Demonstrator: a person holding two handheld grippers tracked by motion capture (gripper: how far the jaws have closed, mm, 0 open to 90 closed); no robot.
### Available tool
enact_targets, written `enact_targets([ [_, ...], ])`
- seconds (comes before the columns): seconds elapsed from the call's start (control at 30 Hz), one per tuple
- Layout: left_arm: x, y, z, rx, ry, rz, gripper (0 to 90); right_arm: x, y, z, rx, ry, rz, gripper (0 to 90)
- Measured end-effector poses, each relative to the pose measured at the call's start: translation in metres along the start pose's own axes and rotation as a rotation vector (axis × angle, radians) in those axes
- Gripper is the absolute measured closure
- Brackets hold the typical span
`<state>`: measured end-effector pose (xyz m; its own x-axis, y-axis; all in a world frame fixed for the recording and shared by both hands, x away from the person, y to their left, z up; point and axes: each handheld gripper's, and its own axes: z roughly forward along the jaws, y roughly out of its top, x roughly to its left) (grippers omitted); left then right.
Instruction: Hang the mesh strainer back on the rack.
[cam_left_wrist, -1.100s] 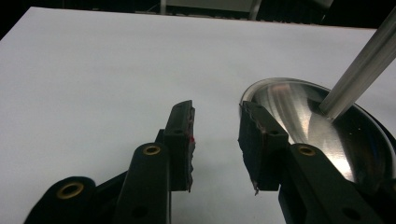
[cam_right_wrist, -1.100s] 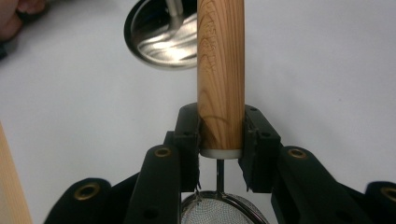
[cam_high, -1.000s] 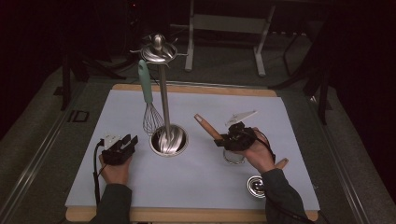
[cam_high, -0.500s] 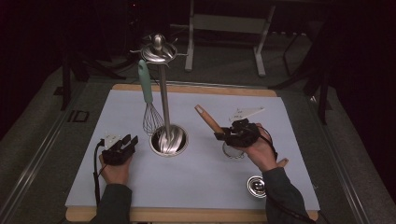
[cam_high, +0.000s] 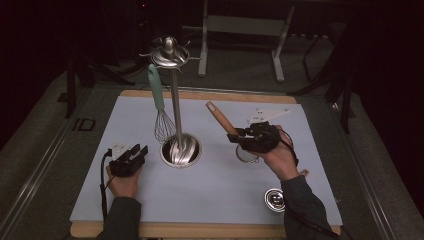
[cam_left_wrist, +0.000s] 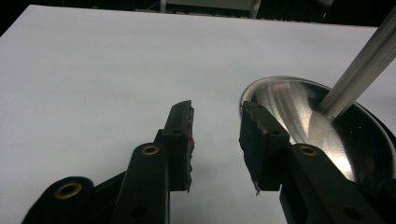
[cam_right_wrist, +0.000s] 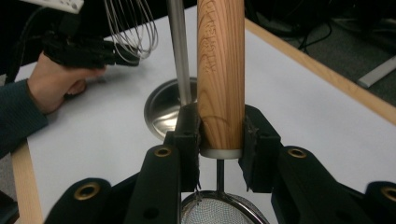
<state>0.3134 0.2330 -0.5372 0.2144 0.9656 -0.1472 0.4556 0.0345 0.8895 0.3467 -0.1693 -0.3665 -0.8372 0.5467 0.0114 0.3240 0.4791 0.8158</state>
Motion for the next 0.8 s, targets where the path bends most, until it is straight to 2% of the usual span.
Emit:
enact_targets([
  [0.8,0.0,0.0,0.0,0.001,-0.001,-0.002,64.5,0.01,0.031,-0.018,-0.112,0.002,-0.036,71.0],
])
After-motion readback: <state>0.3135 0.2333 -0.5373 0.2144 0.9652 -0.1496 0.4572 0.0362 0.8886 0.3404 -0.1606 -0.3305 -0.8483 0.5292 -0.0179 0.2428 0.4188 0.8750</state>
